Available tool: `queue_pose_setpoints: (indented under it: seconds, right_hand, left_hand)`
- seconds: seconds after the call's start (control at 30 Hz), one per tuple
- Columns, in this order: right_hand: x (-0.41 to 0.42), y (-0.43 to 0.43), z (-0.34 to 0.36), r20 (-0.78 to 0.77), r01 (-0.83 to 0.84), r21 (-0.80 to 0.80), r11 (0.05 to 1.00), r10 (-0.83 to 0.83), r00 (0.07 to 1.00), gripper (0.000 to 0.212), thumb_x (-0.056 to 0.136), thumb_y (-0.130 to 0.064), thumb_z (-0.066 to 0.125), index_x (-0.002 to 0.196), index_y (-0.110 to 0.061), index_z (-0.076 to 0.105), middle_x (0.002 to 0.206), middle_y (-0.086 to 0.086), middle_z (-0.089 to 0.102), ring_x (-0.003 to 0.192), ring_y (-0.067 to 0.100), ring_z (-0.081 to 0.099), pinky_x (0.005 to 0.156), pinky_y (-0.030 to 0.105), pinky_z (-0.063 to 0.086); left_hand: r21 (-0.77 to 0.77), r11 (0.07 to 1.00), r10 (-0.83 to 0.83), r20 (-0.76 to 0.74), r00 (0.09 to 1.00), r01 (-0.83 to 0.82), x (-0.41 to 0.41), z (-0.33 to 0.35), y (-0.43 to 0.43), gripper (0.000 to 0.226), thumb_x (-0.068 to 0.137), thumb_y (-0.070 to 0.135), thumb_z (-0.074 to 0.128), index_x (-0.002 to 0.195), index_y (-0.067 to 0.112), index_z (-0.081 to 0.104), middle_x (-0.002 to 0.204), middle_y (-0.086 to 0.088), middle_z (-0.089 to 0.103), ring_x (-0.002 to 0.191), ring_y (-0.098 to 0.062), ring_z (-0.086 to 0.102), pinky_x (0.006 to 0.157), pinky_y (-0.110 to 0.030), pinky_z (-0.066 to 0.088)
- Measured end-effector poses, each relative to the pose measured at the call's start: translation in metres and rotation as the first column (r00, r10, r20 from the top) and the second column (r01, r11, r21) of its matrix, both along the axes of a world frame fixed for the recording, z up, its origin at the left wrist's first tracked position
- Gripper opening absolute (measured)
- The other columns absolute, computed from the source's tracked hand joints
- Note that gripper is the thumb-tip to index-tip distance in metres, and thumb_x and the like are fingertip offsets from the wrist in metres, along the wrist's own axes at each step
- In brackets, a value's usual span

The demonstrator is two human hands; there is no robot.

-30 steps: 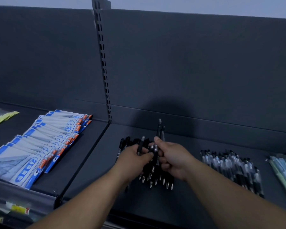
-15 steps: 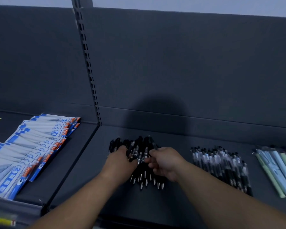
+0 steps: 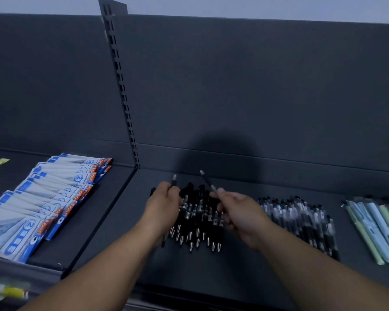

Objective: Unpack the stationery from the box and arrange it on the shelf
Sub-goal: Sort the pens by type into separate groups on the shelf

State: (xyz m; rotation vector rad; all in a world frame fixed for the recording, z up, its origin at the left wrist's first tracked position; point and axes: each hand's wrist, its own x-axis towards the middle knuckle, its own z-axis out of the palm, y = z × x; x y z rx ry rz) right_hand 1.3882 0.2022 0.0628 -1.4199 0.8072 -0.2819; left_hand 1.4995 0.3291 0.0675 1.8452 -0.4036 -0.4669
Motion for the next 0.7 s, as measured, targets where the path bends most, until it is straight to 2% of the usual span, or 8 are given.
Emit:
queue_pose_setpoints:
  seconds: [0.07,0.2,0.37,0.43,0.53,0.6,0.67,0.7]
  right_hand:
    - [-0.007,-0.003,0.007,-0.013,-0.037,-0.093,0.995,0.036,0.999,0.02,0.096,-0.033,0.056,0.098,-0.018,0.069,0.069,-0.005,0.055,0.046,0.006,0.04,0.042,0.02,0.032]
    - [-0.022,-0.013,0.023,0.037,-0.074,-0.184,0.98,0.082,0.996,0.005,0.087,-0.015,0.069,0.091,-0.017,0.072,0.07,-0.005,0.066,0.044,0.0,0.045,0.045,0.016,0.039]
    - [-0.044,-0.039,0.043,0.079,-0.023,-0.253,0.967,0.045,0.996,0.012,0.08,-0.008,0.075,0.09,-0.01,0.068,0.074,0.003,0.068,0.055,0.005,0.056,0.054,0.017,0.048]
    - [-0.056,-0.053,0.051,0.127,0.023,-0.268,0.963,0.011,0.992,0.015,0.078,-0.009,0.077,0.09,-0.009,0.067,0.073,0.004,0.066,0.054,0.007,0.056,0.053,0.018,0.049]
    - [-0.076,-0.072,0.067,0.17,0.047,-0.304,0.952,0.006,0.985,0.023,0.076,-0.012,0.08,0.093,-0.012,0.065,0.07,0.003,0.063,0.051,0.006,0.056,0.05,0.019,0.048]
    - [-0.09,-0.086,0.077,0.153,0.007,-0.346,0.938,0.049,0.987,0.025,0.077,-0.017,0.08,0.096,-0.015,0.064,0.071,0.002,0.066,0.054,0.006,0.059,0.051,0.02,0.049]
    - [-0.102,-0.098,0.083,0.111,-0.056,-0.379,0.924,0.105,0.988,0.024,0.079,-0.021,0.078,0.098,-0.017,0.064,0.073,0.001,0.069,0.055,0.005,0.06,0.052,0.02,0.049]
    - [-0.108,-0.104,0.084,0.098,-0.081,-0.386,0.919,0.128,0.987,0.023,0.08,-0.021,0.077,0.098,-0.017,0.064,0.073,0.001,0.069,0.055,0.005,0.06,0.052,0.02,0.049]
  left_hand:
    - [-0.122,0.992,-0.017,-0.024,1.0,0.014,-0.007,0.006,-0.002,0.018,0.099,0.019,0.043,0.091,0.019,0.06,0.077,0.002,0.059,0.064,-0.01,0.051,0.064,-0.028,0.044]
    - [-0.253,0.967,-0.023,0.023,0.999,0.028,-0.017,0.019,-0.007,0.018,0.096,0.018,0.053,0.106,0.02,0.068,0.078,0.006,0.064,0.073,-0.007,0.059,0.073,-0.024,0.052]
    - [-0.18,0.982,-0.018,0.205,0.978,0.056,-0.039,0.037,-0.016,0.017,0.092,0.024,0.061,0.107,0.027,0.07,0.081,0.015,0.068,0.069,0.008,0.06,0.075,-0.016,0.049]
    - [-0.135,0.99,-0.016,0.256,0.967,0.052,-0.05,0.04,-0.024,0.019,0.092,0.024,0.062,0.108,0.023,0.07,0.091,0.012,0.07,0.08,0.004,0.062,0.079,-0.015,0.05]
    - [-0.043,0.998,-0.03,0.324,0.946,0.046,-0.071,0.042,-0.039,0.018,0.091,0.027,0.062,0.106,0.023,0.071,0.096,0.005,0.07,0.089,-0.006,0.064,0.084,-0.022,0.051]
    - [-0.029,0.997,-0.058,0.318,0.946,0.071,-0.086,0.044,-0.052,0.016,0.091,0.027,0.062,0.103,0.024,0.072,0.093,0.005,0.069,0.081,-0.002,0.063,0.076,-0.019,0.05]
    - [-0.08,0.99,-0.1,0.204,0.974,0.118,-0.103,0.045,-0.066,0.013,0.091,0.025,0.062,0.1,0.024,0.072,0.086,0.008,0.071,0.067,0.005,0.062,0.064,-0.012,0.048]
    - [-0.121,0.983,-0.121,0.123,0.985,0.136,-0.112,0.046,-0.073,0.013,0.091,0.024,0.063,0.101,0.022,0.072,0.088,0.008,0.072,0.071,0.005,0.064,0.067,-0.012,0.05]
